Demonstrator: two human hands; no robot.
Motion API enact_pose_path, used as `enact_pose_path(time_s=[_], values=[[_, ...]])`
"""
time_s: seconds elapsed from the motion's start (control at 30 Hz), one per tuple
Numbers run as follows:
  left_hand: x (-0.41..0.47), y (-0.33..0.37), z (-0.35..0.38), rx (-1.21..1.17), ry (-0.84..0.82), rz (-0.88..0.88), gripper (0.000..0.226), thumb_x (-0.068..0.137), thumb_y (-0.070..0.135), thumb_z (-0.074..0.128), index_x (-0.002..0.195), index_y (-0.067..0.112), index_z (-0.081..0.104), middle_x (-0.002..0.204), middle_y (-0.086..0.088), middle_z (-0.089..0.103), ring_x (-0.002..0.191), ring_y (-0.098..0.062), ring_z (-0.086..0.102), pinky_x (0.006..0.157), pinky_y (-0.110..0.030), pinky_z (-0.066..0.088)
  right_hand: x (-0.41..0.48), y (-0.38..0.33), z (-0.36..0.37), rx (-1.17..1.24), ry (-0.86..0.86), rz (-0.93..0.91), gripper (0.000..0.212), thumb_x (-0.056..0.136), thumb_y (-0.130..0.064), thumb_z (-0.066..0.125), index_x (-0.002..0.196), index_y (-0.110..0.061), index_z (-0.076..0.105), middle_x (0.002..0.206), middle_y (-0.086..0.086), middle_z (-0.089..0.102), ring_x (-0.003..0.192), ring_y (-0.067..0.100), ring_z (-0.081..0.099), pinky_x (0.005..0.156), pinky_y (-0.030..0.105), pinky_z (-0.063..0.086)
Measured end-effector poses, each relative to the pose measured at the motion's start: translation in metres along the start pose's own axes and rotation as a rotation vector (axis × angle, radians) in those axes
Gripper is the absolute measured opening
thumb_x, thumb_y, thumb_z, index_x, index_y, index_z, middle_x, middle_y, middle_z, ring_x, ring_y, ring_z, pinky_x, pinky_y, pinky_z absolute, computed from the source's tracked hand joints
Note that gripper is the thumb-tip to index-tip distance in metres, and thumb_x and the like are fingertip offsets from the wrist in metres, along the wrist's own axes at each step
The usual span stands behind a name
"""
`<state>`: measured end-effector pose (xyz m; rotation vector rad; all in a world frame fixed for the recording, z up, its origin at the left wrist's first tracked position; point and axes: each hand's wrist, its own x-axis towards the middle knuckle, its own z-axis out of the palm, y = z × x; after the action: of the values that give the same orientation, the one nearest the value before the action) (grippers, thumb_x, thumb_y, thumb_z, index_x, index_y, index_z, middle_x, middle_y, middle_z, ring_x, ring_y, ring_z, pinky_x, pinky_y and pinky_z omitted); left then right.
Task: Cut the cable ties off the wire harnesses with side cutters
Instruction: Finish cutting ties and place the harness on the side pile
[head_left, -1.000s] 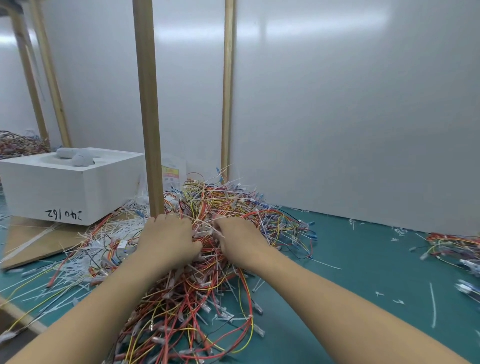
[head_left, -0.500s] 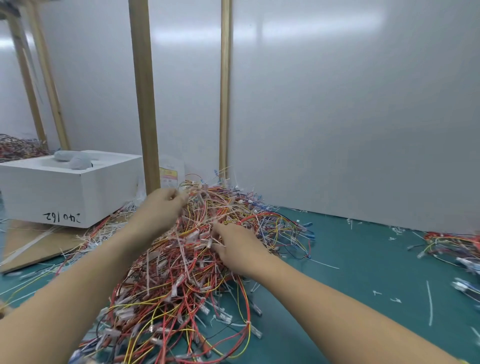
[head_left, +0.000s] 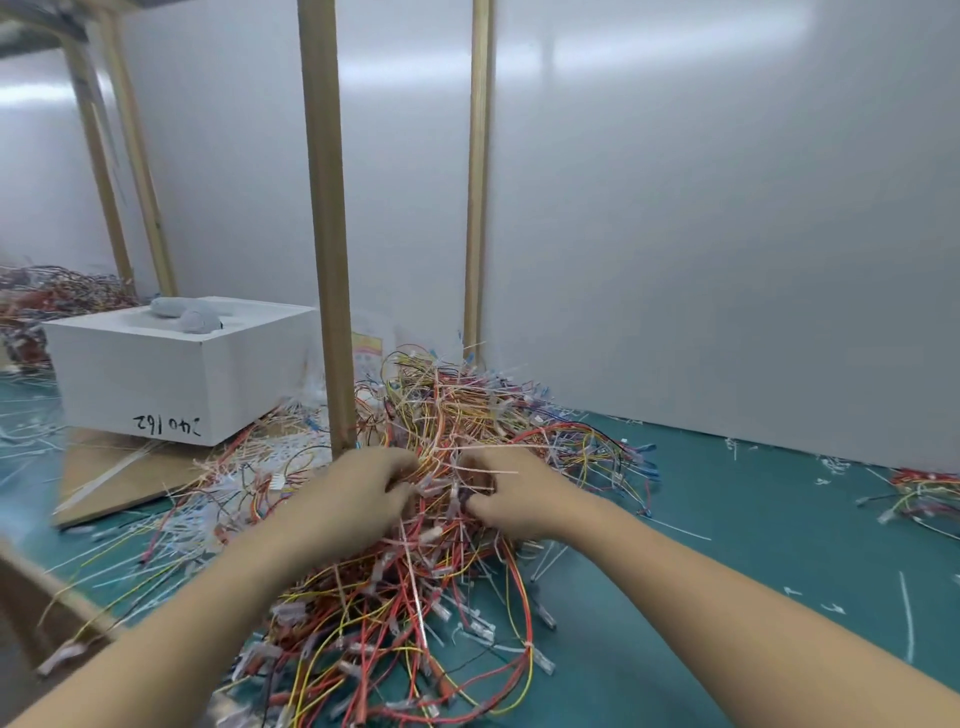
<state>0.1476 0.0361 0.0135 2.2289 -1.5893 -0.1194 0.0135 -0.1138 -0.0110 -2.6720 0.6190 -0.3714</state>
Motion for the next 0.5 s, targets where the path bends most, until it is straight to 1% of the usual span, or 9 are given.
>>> enact_pose_path(time_s=[0.03, 0.1, 0.2, 0.27, 0.33, 0.43, 0.5], values=[[-0.002, -0.002, 0.005, 0.045, 0.048, 0.005, 0.016, 0.099, 0.027, 0.052, 0.085, 0.024, 0.06, 0.077, 0.008, 0.067, 0.065, -0.007, 0.061, 0.064, -0.032, 0.053, 0.0, 0.001, -0.002, 0.016, -0.016, 0.006, 0.025, 0.084, -0.018, 0.057, 0.108, -0.026, 0.058, 0.104, -0.004, 0.061, 0.09, 0.018, 0.058, 0.08, 0.034, 0.05], [-0.004, -0.003, 0.012, 0.038, 0.127, 0.009, 0.013, 0.099, 0.028, 0.053, 0.088, 0.027, 0.059, 0.081, 0.01, 0.066, 0.07, -0.009, 0.06, 0.07, -0.036, 0.054, -0.001, 0.002, -0.003, 0.024, -0.021, 0.007, 0.024, 0.083, -0.019, 0.058, 0.107, -0.025, 0.059, 0.098, -0.004, 0.061, 0.086, 0.017, 0.058, 0.074, 0.033, 0.048], [-0.005, -0.002, 0.017, 0.046, 0.161, 0.033, 0.015, 0.099, 0.029, 0.051, 0.085, 0.03, 0.056, 0.075, 0.011, 0.059, 0.065, -0.008, 0.051, 0.067, -0.033, 0.051, -0.003, 0.001, -0.003, 0.027, -0.008, -0.003, 0.021, 0.083, -0.019, 0.058, 0.104, -0.025, 0.059, 0.092, -0.006, 0.059, 0.083, 0.017, 0.056, 0.07, 0.031, 0.043], [-0.005, -0.003, 0.019, 0.063, 0.167, 0.038, 0.015, 0.1, 0.029, 0.051, 0.085, 0.03, 0.055, 0.074, 0.01, 0.057, 0.065, -0.008, 0.05, 0.066, -0.033, 0.049, -0.005, -0.001, -0.004, 0.028, -0.015, -0.003, 0.021, 0.083, -0.018, 0.058, 0.104, -0.023, 0.059, 0.094, -0.004, 0.06, 0.084, 0.018, 0.057, 0.072, 0.034, 0.046], [-0.005, -0.003, 0.019, 0.052, 0.168, 0.036, 0.015, 0.1, 0.029, 0.05, 0.087, 0.028, 0.058, 0.076, 0.01, 0.06, 0.067, -0.008, 0.053, 0.067, -0.034, 0.051, -0.007, -0.002, -0.006, 0.031, -0.024, 0.001, 0.023, 0.084, -0.018, 0.059, 0.107, -0.021, 0.061, 0.097, -0.002, 0.063, 0.086, 0.019, 0.059, 0.075, 0.035, 0.05], [-0.005, -0.003, 0.02, 0.044, 0.165, 0.029, 0.015, 0.1, 0.029, 0.049, 0.092, 0.027, 0.062, 0.079, 0.009, 0.064, 0.073, -0.009, 0.059, 0.072, -0.038, 0.053, -0.011, -0.005, -0.008, 0.028, -0.034, 0.005, 0.025, 0.085, -0.017, 0.059, 0.11, -0.018, 0.062, 0.103, 0.001, 0.066, 0.085, 0.02, 0.06, 0.074, 0.033, 0.048], [-0.006, -0.003, 0.02, 0.041, 0.167, 0.029, 0.015, 0.099, 0.029, 0.049, 0.091, 0.028, 0.062, 0.078, 0.01, 0.065, 0.073, -0.009, 0.06, 0.073, -0.038, 0.054, -0.013, -0.007, -0.01, 0.016, -0.039, 0.013, 0.027, 0.085, -0.018, 0.059, 0.112, -0.017, 0.061, 0.107, 0.003, 0.066, 0.087, 0.021, 0.06, 0.077, 0.034, 0.05]])
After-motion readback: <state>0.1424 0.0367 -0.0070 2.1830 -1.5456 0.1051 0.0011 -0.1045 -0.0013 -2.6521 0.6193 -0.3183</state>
